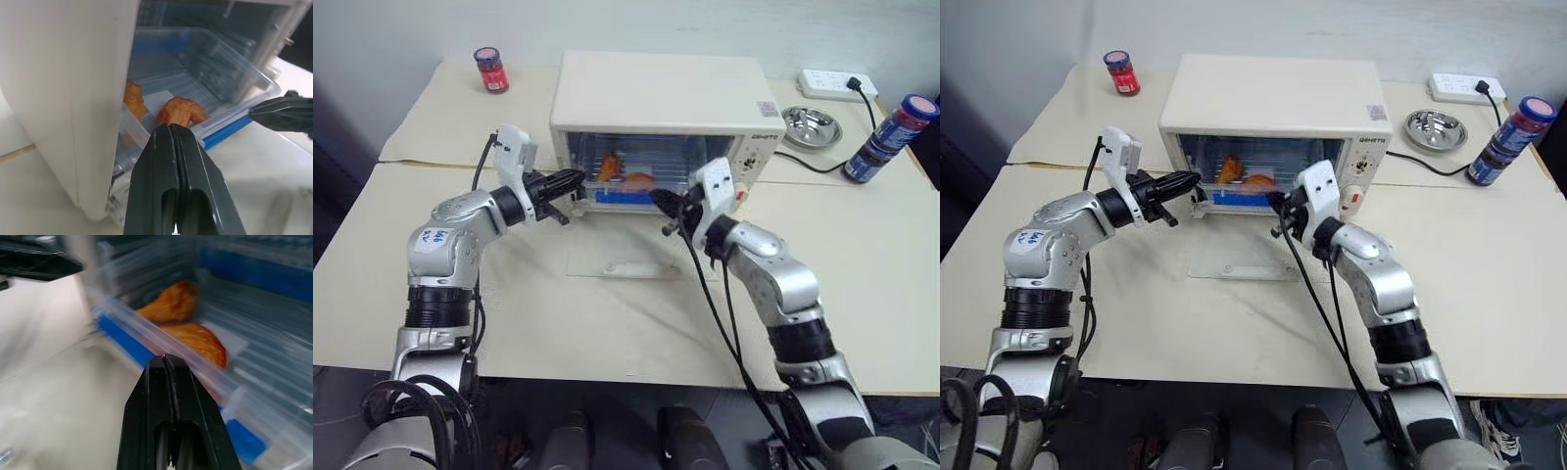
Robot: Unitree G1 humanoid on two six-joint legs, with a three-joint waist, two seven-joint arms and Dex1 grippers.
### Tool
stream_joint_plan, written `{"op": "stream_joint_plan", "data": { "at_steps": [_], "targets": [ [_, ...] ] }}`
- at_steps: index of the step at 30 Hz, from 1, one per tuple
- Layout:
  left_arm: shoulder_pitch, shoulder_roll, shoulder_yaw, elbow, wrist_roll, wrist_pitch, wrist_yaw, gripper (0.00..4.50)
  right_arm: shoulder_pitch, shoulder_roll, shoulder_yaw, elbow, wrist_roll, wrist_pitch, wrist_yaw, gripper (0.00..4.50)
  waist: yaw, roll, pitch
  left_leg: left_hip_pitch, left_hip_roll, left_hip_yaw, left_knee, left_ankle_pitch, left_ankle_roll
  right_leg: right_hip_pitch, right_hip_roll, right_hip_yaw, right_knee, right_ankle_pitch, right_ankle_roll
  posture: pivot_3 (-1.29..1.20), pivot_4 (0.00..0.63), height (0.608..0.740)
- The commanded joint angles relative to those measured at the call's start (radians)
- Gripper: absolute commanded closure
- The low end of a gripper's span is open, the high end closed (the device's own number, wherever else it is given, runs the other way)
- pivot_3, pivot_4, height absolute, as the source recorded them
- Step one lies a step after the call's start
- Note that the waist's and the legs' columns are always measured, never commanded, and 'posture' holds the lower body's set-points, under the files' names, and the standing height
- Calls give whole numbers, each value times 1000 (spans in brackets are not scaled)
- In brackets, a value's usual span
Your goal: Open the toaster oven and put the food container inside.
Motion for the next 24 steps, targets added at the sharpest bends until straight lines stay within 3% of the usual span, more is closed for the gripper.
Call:
{"op": "stream_joint_plan", "data": {
  "at_steps": [1,11,18,21,24],
  "targets": [
    [-10,9,42,-68,-29,20,17,4500,-26,9,-27,28,-40,-77,-22,4475,-3,0,0,0,0,0,0,0,0,0,0,0,0,0,0,0,150,740],
    [70,95,120,-251,-192,161,-81,4500,-13,16,-60,7,-1,-52,15,4475,-28,0,0,0,2,-1,-2,0,-1,0,1,-1,0,0,0,0,150,740],
    [107,236,218,-341,-349,289,-162,4500,93,-72,-114,-233,132,131,93,4475,-24,0,0,0,3,-2,-3,0,-1,0,-1,-1,0,0,0,0,150,740],
    [136,345,261,-366,-421,343,-258,3948,206,-189,-162,-410,245,250,175,4500,-19,0,0,0,2,-2,-2,0,-1,0,-1,-1,0,0,0,0,150,740],
    [177,470,264,-401,-452,348,-373,3039,344,-323,-217,-560,342,328,259,4500,-14,0,0,-1,2,-3,-5,0,0,1,-1,-1,-2,0,0,0,150,740]
  ]
}}
